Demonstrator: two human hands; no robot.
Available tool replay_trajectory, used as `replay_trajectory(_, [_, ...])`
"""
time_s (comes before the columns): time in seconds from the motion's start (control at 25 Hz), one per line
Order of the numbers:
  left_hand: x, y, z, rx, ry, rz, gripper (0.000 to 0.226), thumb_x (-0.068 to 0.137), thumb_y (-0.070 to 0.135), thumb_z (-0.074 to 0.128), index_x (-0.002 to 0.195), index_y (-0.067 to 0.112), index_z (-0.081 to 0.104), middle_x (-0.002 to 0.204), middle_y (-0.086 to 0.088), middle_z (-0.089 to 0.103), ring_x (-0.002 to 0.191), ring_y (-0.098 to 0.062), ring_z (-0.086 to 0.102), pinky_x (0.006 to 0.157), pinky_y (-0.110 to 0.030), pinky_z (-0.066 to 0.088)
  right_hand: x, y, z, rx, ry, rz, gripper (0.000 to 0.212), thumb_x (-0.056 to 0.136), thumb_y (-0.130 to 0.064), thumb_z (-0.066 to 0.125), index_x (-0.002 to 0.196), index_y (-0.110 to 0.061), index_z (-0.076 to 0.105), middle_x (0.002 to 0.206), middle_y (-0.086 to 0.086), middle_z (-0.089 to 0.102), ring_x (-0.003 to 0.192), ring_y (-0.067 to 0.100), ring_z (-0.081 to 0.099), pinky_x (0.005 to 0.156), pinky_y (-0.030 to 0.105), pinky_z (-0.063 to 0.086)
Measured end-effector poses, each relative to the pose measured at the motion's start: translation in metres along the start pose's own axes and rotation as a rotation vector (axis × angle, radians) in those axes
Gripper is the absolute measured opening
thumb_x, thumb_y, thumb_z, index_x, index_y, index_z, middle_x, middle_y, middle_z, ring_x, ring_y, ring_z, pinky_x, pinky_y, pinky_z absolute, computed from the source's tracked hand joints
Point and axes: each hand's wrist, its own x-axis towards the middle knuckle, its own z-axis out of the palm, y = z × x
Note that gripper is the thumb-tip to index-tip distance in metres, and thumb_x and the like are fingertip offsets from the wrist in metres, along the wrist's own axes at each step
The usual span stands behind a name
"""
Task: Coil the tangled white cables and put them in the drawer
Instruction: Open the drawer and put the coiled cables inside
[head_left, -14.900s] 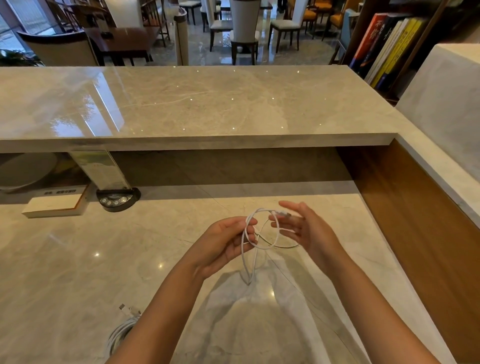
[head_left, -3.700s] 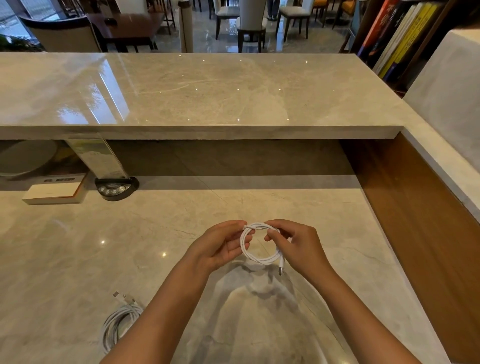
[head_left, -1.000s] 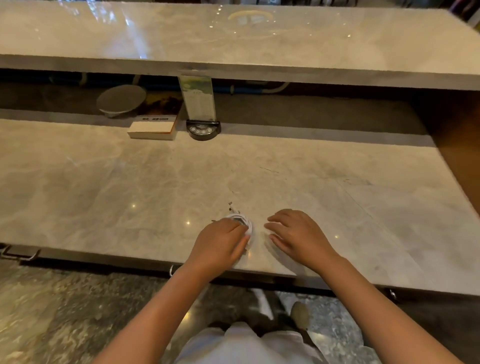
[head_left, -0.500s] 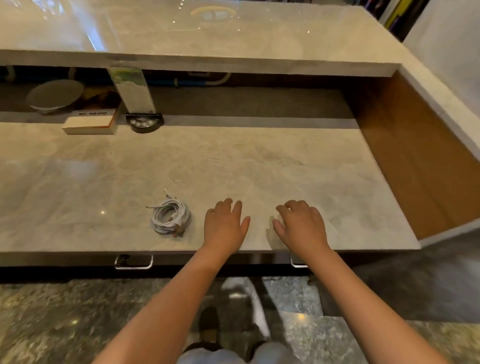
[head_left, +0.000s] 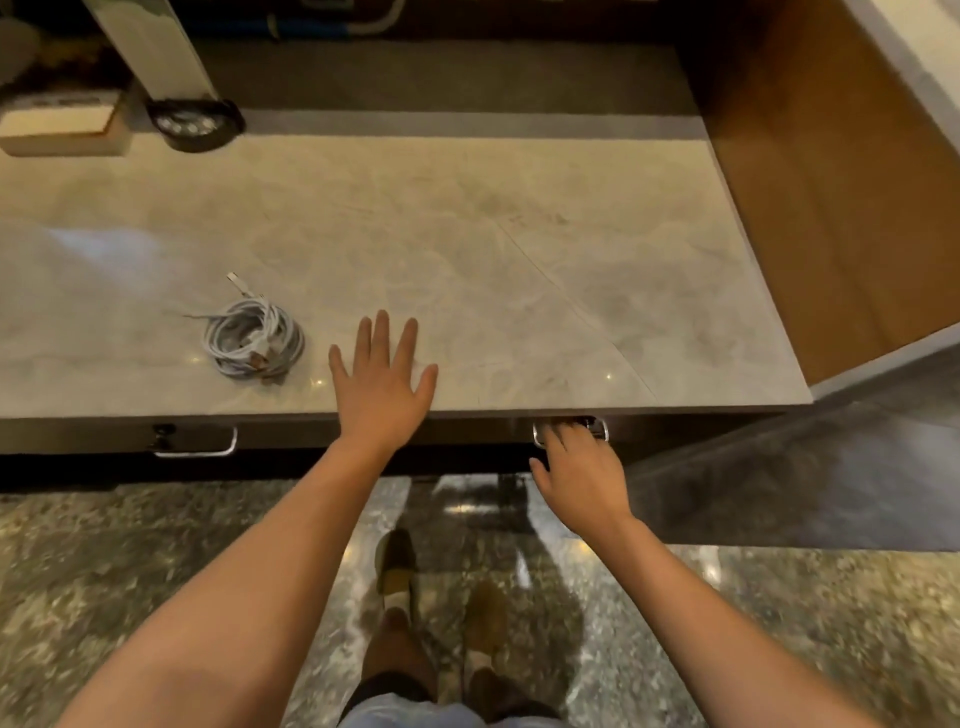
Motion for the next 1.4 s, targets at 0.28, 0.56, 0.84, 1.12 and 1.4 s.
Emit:
replay_trajectory(0.28, [0.0,0.0,0.004,0.019,0.056,-0.011,0.061,0.094,0.053,0.02,0.149,0.031,0.006,0.16,-0.003,-0.002,0.146,-0.022,-0.006,0.114,-0.053,-0.001,-0.008,-0.008,0.046,0.095,-0.171,0.135,0.071,0.095,-0.049,0.032,0.149,-0.01,0.007,0.157,0.007,0.013,0.145,0.021,0.003,0.113,0.046,0.017])
replay_trajectory(0.56, [-0.001,-0.001,0.004,0.023,0.061,0.01,0.061,0.094,0.052,0.019,0.149,0.029,0.006,0.159,-0.006,-0.001,0.146,-0.024,-0.005,0.114,-0.054,-0.001,-0.038,-0.009,0.046,0.106,-0.19,0.116,0.077,0.09,-0.064,0.018,0.148,-0.013,0.012,0.156,0.006,0.016,0.144,0.02,0.007,0.115,0.046,0.007])
replay_trajectory(0.84, [-0.001,-0.003,0.008,0.031,0.072,0.032,0.061,0.094,0.051,0.016,0.149,0.028,0.004,0.159,-0.007,-0.002,0.146,-0.025,-0.005,0.114,-0.054,-0.002,-0.102,-0.02,0.07,0.083,-0.16,0.125,0.102,0.079,-0.07,-0.015,0.14,-0.008,0.038,0.144,0.014,0.042,0.136,0.028,0.036,0.112,0.048,0.01])
replay_trajectory(1.12, [0.001,-0.005,0.009,0.039,0.07,0.04,0.061,0.095,0.052,0.015,0.149,0.027,0.004,0.159,-0.007,-0.003,0.146,-0.025,-0.006,0.114,-0.054,-0.002,-0.142,-0.025,0.085,0.05,-0.221,0.14,0.081,0.085,-0.065,0.023,0.133,-0.005,0.047,0.132,0.015,0.055,0.124,0.029,0.05,0.108,0.044,0.029])
replay_trajectory(1.4, [-0.001,-0.005,0.007,0.033,0.062,0.049,0.061,0.095,0.051,0.015,0.149,0.027,0.003,0.159,-0.007,-0.004,0.146,-0.025,-0.008,0.114,-0.054,-0.004,-0.153,-0.027,0.071,0.056,-0.255,0.134,0.08,0.091,-0.061,0.01,0.123,-0.006,0.058,0.119,0.012,0.064,0.113,0.026,0.058,0.098,0.045,0.045])
